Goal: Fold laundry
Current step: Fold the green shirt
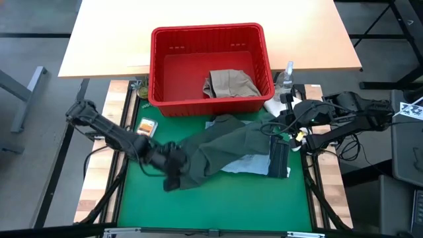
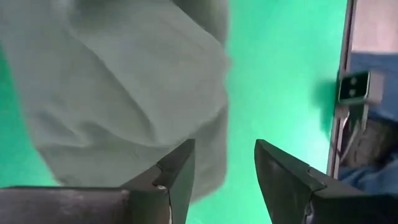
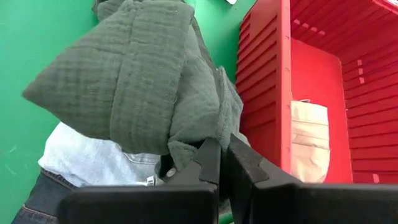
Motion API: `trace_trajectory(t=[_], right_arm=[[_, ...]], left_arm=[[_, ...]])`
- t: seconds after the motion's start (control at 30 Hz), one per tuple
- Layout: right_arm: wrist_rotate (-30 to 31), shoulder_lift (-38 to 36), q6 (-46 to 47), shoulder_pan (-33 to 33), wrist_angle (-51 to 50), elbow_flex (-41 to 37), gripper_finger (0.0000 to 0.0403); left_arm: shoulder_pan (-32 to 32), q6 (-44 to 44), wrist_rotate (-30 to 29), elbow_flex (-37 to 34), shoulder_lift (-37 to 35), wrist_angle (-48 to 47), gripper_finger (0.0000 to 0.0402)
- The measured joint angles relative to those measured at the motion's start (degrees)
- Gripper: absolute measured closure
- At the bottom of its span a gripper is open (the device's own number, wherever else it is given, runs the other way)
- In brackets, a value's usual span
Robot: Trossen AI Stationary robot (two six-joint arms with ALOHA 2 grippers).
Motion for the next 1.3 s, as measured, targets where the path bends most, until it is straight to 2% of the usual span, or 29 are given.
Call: trace_trajectory(t=[0.2, 0.37, 0.57, 0.8, 0.93, 1.03, 1.2, 1.3], right_arm=[[0.2, 0.0, 0.0, 0.0, 0.0, 0.0, 0.0393], [0.3, 0.0, 0.0, 0.0, 0.0, 0.0, 0.0393], [0.3, 0.0, 0.0, 0.0, 0.0, 0.0, 0.0393], [0.3, 0.0, 0.0, 0.0, 0.0, 0.0, 0.0393], [0.3, 0.0, 0.0, 0.0, 0.0, 0.0, 0.0393], [0.4, 0.0, 0.0, 0.0, 0.0, 0.0, 0.0393], [2.1, 0.0, 0.0, 0.0, 0.0, 0.0, 0.0393], [3.4, 0.0, 0.1, 0.0, 0.0, 0.0, 0.0393]], left_arm=[[-7.5, -3.8, -4.3, 0.0, 7.6, 2.7, 0.0245], [-10.8, -3.8, -8.0, 0.0, 14.7, 7.1, 0.0246], [-11.4, -3.8, -8.8, 0.0, 22.5, 8.9, 0.0246], [-10.0, -3.6, -10.5, 0.0, 28.3, 8.9, 0.0246], [-9.1, -3.7, -8.3, 0.1, 30.5, 9.0, 0.0250], [-9.0, -3.9, -7.4, 0.3, 30.9, 8.8, 0.0283], [-8.9, -4.1, -6.6, 0.7, 28.9, 4.0, 0.0386], [-9.0, -5.1, -5.4, 2.9, 26.1, -0.4, 0.0392]])
